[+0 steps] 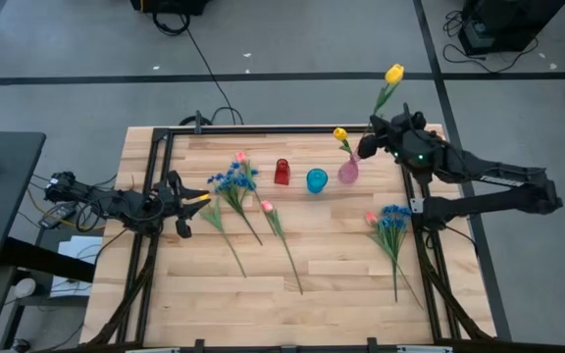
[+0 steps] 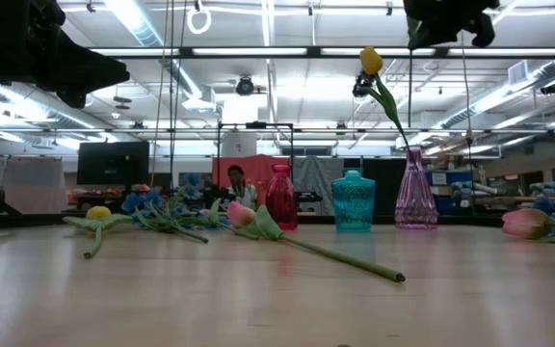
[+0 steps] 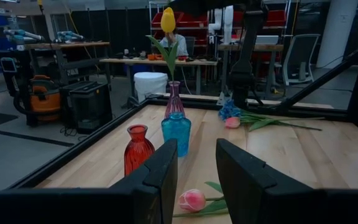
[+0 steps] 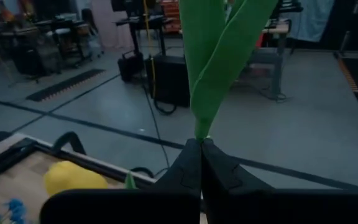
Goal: Sort flowers into vase by color
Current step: Put the right yellow tulip into the pink vase
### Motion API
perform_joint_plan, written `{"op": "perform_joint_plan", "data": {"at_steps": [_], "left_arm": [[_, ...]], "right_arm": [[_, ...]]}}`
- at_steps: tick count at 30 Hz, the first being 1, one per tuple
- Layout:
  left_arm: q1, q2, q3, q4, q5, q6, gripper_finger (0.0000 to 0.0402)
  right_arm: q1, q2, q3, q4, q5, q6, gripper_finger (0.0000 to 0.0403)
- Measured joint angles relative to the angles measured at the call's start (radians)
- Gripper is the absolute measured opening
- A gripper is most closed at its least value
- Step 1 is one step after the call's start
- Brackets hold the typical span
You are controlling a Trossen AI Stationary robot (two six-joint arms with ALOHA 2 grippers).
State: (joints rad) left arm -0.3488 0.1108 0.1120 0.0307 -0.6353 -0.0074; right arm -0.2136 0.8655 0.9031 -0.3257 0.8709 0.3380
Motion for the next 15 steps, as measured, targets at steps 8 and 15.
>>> {"op": "perform_joint_plan", "data": {"at_steps": [8, 15], "left_arm": [[0.0, 0.0, 0.0, 0.0, 0.0, -0.001, 0.0115], [0.0, 0.0, 0.0, 0.0, 0.0, -0.001, 0.0115]], "right_arm": [[-0.033, 0.054, 0.0, -0.042, -0.028, 0.019, 0.0005], [-0.033, 0.064, -0.033, -0.042, -0.026, 0.049, 0.0005]]}}
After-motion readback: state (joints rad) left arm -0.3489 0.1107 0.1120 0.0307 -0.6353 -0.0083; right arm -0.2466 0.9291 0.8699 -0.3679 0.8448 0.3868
